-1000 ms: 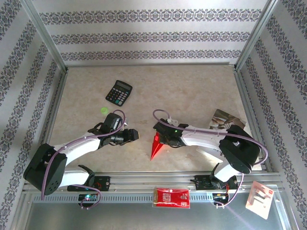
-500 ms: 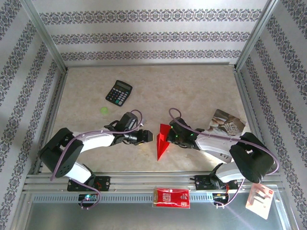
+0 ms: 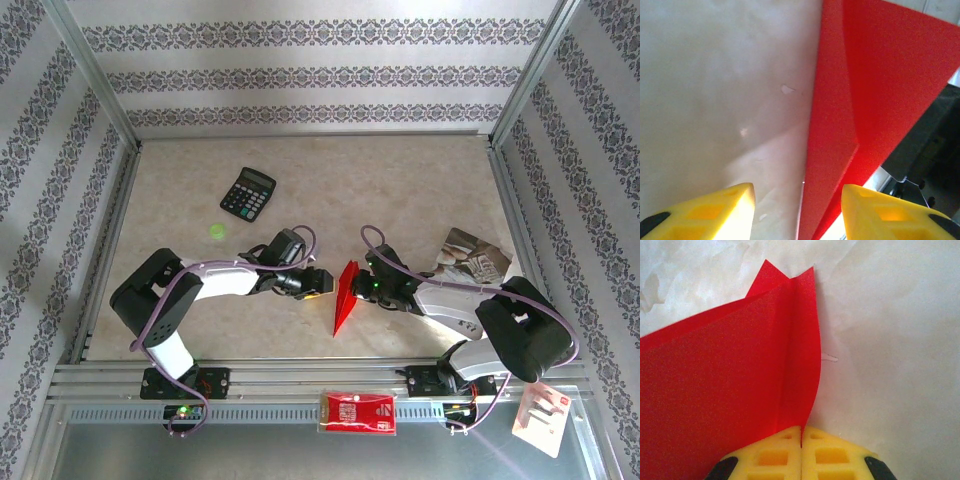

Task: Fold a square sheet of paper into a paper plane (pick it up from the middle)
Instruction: Move a paper plane to the center of the table.

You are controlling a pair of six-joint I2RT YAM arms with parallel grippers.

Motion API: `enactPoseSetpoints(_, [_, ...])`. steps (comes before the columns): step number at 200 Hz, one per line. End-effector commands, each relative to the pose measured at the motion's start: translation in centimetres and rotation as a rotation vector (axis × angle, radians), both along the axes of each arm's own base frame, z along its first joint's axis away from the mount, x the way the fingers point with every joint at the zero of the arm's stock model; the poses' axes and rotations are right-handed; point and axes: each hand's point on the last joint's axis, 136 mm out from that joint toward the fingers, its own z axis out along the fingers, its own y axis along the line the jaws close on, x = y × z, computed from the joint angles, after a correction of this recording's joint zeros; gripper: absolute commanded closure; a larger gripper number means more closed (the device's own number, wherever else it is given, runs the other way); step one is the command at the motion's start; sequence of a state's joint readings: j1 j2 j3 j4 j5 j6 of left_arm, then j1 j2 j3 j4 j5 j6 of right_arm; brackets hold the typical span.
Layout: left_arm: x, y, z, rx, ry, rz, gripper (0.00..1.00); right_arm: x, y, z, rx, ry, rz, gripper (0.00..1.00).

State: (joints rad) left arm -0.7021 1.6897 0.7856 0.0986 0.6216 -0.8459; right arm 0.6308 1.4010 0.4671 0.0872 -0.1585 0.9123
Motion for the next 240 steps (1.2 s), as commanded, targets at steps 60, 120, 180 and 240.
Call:
enactPoseSetpoints(60, [0.9,-2.5,0.9,-0.035,-0.037,-0.055,0.52,0.1,0.2,0.3,0.025,-0.019,0.013,0.93])
enactPoseSetpoints(120, [1.9,-1.9,0.0,0.032,-0.058,-0.034,0.84,0.5,0.3,0.5,0.028,-0.025,0.017,0.93])
enactPoseSetpoints(180, [3.6,1.1,1.6,-0.004,-0.095,0.115,0.98,2.6,1.8,2.8,0.077,-0.070,0.031,0.94])
enactPoseSetpoints(240, [5.0,4.5,1.4,0.022,-0.082,0.192,0.98,5.2,4.1,3.3,0.090,-0.077,0.082,0.93])
